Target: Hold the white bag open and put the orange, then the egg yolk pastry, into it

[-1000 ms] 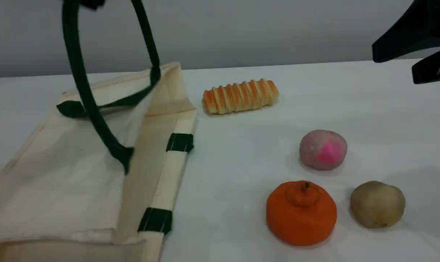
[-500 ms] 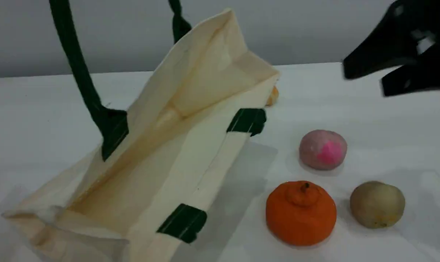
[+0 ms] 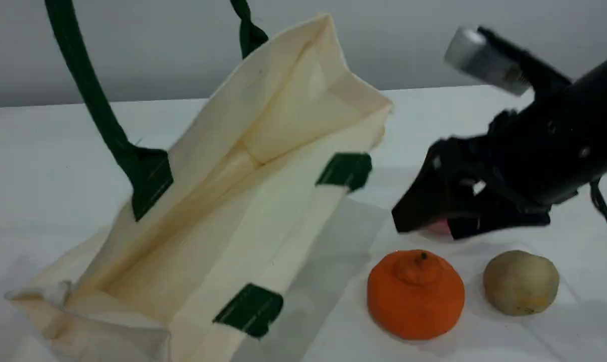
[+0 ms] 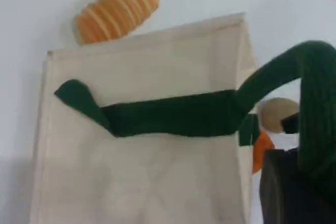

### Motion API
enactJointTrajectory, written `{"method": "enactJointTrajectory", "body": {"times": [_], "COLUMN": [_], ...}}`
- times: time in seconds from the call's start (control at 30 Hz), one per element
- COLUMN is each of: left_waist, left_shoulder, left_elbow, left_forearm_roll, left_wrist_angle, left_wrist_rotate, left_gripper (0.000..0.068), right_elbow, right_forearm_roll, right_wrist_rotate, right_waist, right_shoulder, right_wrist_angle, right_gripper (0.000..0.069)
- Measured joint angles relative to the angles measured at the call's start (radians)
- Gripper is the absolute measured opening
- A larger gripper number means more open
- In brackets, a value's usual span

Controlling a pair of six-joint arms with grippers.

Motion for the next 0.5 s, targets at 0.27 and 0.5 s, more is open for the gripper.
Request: {"method": "enactJointTrajectory", "body": {"times": [0.27, 0.5], "left_waist": [-0.005, -0.005], "left_shoulder": [0.000, 0.000], "left_elbow": [0.000, 0.000], "left_forearm_roll": [0.001, -0.067], "left_wrist_angle": [0.004, 0.038], "left_wrist_rotate": [0.001, 0.053], "left_gripper": [0.0064, 0.0064], "right_elbow": [0.000, 0.000], "right_forearm_roll": [0.077, 0.085], "right_wrist_rotate": [-0.074, -0.094], "right_waist": [0.000, 0.008], "right_shoulder": [0.033, 0.081], "right_wrist_angle": [-0.049, -0.034], "right_gripper": [0.0554, 0.0554]}}
